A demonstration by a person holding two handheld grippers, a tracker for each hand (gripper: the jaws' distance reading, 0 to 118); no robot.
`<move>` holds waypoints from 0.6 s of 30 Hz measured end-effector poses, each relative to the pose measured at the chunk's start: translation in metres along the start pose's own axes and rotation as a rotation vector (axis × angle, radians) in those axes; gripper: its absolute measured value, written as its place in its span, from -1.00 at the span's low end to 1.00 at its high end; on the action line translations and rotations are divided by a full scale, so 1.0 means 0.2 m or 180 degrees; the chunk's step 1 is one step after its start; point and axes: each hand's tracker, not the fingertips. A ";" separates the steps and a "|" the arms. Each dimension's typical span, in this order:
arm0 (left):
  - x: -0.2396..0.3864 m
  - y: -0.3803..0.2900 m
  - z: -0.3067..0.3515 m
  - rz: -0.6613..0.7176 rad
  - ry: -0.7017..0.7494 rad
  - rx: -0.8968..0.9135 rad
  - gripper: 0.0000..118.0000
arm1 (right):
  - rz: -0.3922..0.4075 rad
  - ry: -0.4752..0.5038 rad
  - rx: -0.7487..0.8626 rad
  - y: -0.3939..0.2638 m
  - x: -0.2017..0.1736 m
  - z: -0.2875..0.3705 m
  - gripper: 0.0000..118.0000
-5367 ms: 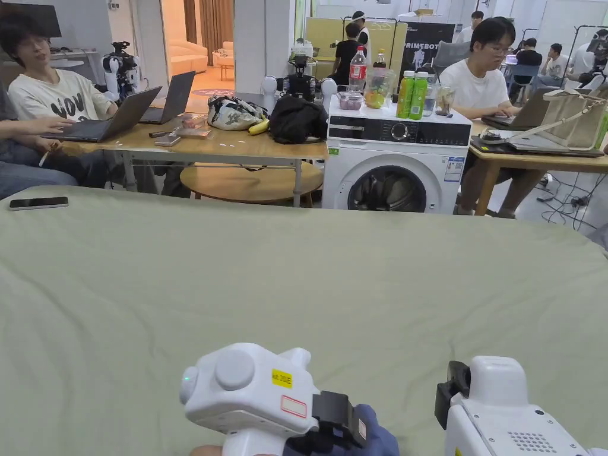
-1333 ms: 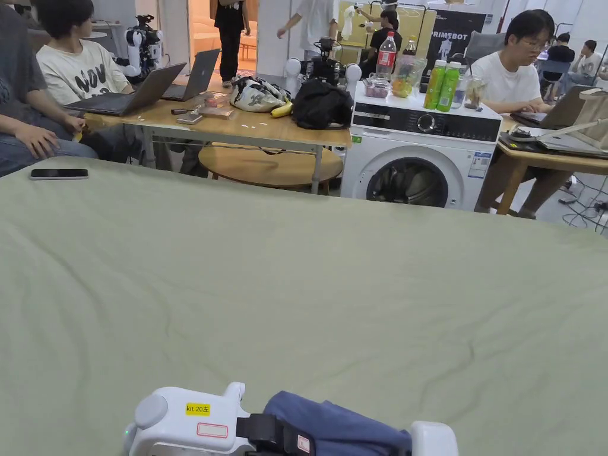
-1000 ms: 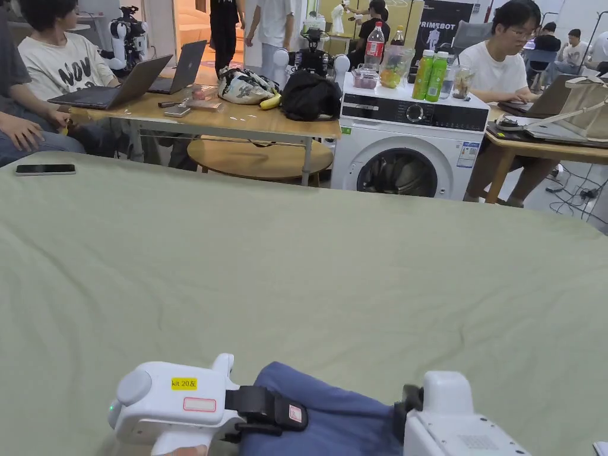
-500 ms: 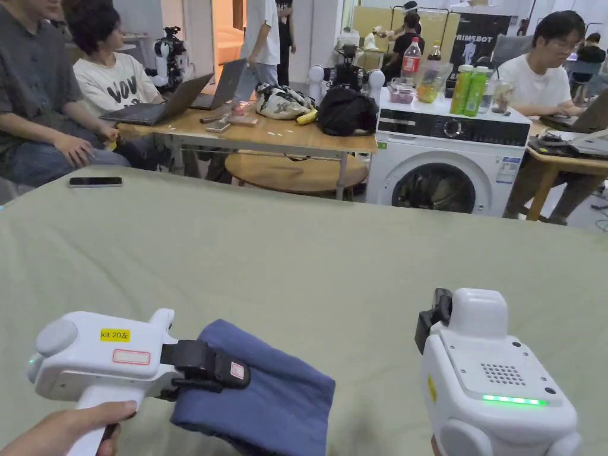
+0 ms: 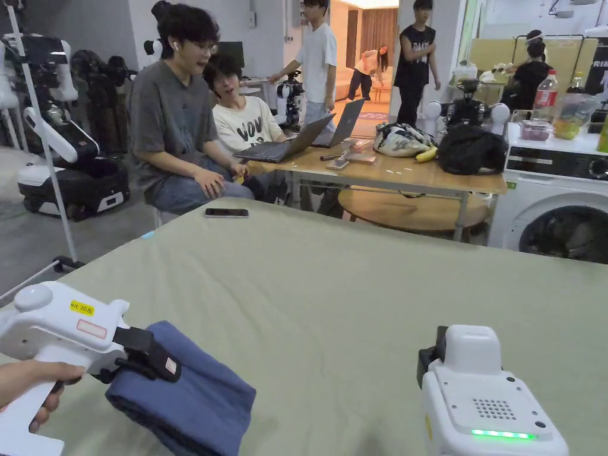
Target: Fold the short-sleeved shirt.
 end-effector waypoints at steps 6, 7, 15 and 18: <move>-0.24 0.11 0.18 0.0256 0.0455 0.0050 -0.69 | -0.0050 0.0170 -0.0086 -0.02 -0.13 -0.05 -1.00; -0.27 0.12 0.19 0.0285 0.0501 0.0044 -0.69 | -0.0044 0.0188 -0.0098 -0.02 -0.14 -0.05 -1.00; -0.46 0.14 0.16 0.0240 0.1166 -0.0137 -0.69 | 0.0063 0.0313 -0.0207 -0.06 -0.23 -0.07 -1.00; -0.48 0.11 0.13 0.0255 0.1192 -0.0121 -0.69 | 0.0102 0.0341 -0.0259 -0.08 -0.24 -0.09 -1.00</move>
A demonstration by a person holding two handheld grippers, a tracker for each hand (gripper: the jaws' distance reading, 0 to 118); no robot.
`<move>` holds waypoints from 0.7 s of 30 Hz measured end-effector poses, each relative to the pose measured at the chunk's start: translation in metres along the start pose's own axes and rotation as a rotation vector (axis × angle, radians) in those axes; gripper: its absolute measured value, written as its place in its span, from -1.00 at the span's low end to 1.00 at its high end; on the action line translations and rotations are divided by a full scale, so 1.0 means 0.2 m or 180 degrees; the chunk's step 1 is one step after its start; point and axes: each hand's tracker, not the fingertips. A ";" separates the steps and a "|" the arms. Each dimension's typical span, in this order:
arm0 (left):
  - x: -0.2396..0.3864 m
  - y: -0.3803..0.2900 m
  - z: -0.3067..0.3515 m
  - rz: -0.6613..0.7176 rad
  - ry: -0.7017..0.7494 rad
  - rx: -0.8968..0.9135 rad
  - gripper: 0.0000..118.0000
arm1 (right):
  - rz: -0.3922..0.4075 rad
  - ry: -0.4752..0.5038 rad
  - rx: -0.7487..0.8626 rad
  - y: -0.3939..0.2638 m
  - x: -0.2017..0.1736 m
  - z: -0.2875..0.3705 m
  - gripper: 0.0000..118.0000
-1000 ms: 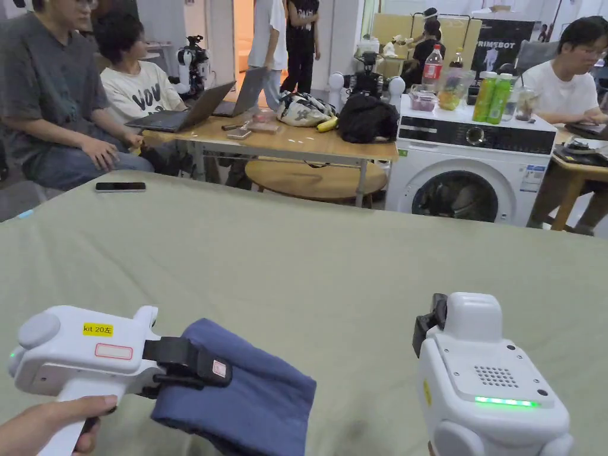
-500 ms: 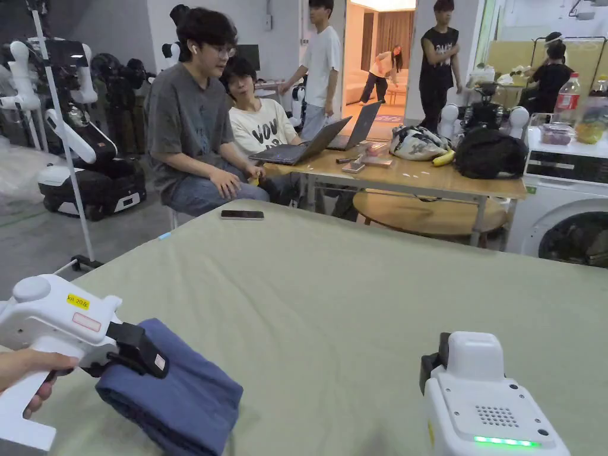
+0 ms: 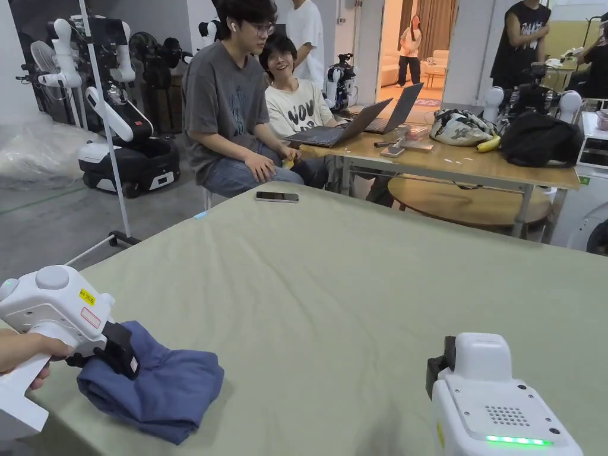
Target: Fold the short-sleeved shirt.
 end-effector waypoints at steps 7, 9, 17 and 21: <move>0.01 0.07 0.09 -0.0348 0.0723 0.0285 -0.08 | 0.0009 0.0023 -0.0041 0.00 0.01 -0.02 -1.00; 0.03 0.07 0.15 -0.0415 0.0809 0.0424 -0.07 | 0.0020 0.0038 -0.0044 0.00 0.01 -0.01 -1.00; 0.18 0.00 0.20 -0.0673 0.0693 0.0888 -0.01 | -0.0004 -0.0011 -0.0039 0.00 0.11 0.02 -1.00; 0.32 -0.07 0.07 -0.0965 0.0297 0.1199 -0.01 | -0.0023 -0.0125 -0.0048 -0.01 0.21 0.06 -1.00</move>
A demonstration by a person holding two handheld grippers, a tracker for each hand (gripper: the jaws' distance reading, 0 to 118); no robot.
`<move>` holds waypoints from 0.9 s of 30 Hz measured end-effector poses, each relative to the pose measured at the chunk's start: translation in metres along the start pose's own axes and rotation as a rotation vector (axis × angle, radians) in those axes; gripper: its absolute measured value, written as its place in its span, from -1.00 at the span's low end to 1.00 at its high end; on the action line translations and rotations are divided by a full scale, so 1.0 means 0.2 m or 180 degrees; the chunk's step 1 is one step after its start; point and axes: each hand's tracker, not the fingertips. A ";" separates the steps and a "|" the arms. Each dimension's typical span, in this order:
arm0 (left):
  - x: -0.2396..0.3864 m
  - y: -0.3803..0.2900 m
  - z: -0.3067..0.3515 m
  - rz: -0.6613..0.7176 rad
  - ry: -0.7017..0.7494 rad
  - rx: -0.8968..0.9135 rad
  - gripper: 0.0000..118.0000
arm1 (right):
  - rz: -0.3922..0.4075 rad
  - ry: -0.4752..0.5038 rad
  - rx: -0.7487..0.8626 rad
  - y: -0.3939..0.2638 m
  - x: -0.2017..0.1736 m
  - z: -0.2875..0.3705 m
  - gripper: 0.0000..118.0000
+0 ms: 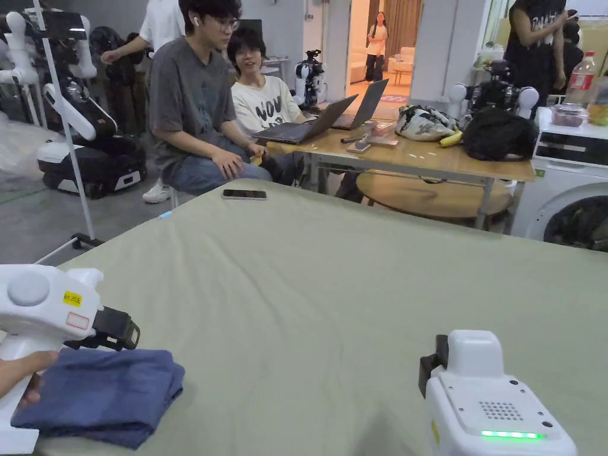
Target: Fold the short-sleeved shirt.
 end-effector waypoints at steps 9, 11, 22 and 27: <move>1.02 -0.38 -0.05 -0.0736 -0.0377 0.1138 -0.01 | -0.0110 -0.0397 -0.0095 -0.05 0.35 0.11 -1.00; 1.20 -0.42 -0.06 -0.0815 -0.0434 0.1323 -0.01 | -0.0133 -0.0480 -0.0090 -0.06 0.43 0.14 -1.00; 1.83 -0.50 0.01 -0.0838 -0.0559 0.2165 -0.05 | -0.0275 -0.0888 -0.0004 -0.04 0.76 0.34 -1.00; 1.95 -0.55 0.02 -0.0832 -0.0581 0.2242 -0.53 | -0.0377 -0.1012 0.0094 -0.05 0.83 0.41 -1.00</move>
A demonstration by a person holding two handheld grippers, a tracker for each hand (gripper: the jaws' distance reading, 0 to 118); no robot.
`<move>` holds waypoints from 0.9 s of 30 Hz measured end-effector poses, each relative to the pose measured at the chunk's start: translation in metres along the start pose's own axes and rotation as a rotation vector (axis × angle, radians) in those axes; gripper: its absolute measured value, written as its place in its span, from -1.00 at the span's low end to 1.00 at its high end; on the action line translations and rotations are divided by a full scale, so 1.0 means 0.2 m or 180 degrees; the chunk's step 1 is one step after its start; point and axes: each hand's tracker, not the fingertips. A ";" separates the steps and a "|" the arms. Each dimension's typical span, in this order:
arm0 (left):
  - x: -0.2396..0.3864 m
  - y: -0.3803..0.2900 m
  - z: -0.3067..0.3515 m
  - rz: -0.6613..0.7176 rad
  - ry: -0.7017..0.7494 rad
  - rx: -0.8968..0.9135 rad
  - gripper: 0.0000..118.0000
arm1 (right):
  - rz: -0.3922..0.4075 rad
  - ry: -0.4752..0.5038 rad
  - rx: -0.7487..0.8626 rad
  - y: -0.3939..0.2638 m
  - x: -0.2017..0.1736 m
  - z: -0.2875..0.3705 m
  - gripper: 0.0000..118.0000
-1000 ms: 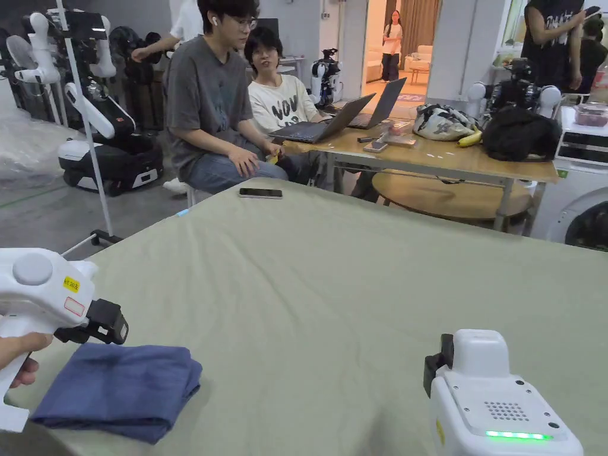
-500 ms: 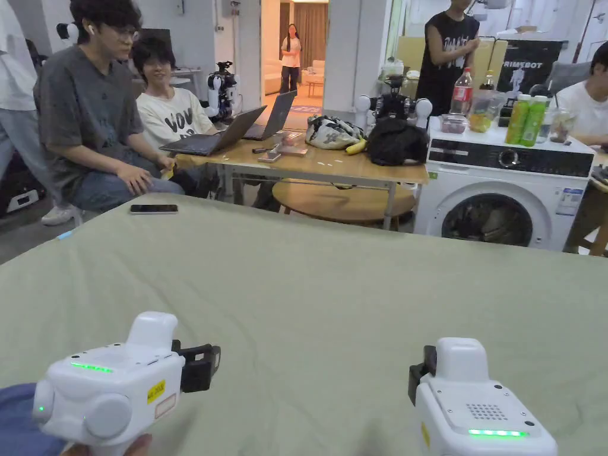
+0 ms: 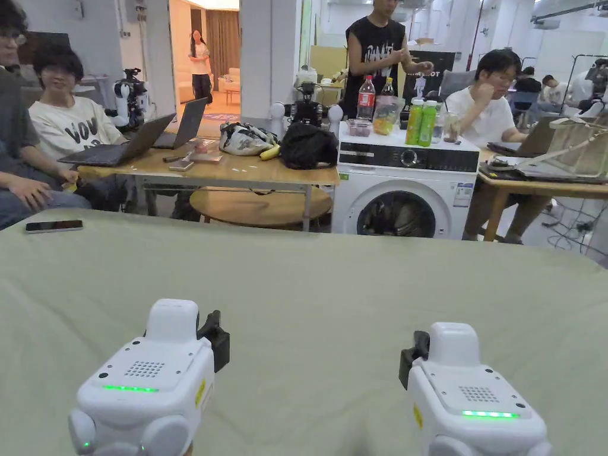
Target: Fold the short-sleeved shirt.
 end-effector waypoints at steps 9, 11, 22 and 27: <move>0.13 -0.05 0.02 -0.0025 -0.0068 -0.0054 -1.00 | -0.0100 -0.0129 0.0087 -0.02 0.08 0.04 -1.00; 0.12 -0.04 0.03 0.0033 -0.0059 -0.0025 -1.00 | -0.0106 -0.0135 0.0126 -0.02 0.08 0.05 -1.00; 0.08 -0.05 0.06 0.0011 0.0009 0.0013 -1.00 | -0.0051 -0.0167 0.0216 -0.03 0.04 0.06 -1.00; 0.08 -0.04 0.05 -0.0016 0.0067 0.0004 -1.00 | -0.0065 -0.0165 0.0216 -0.02 0.03 0.06 -1.00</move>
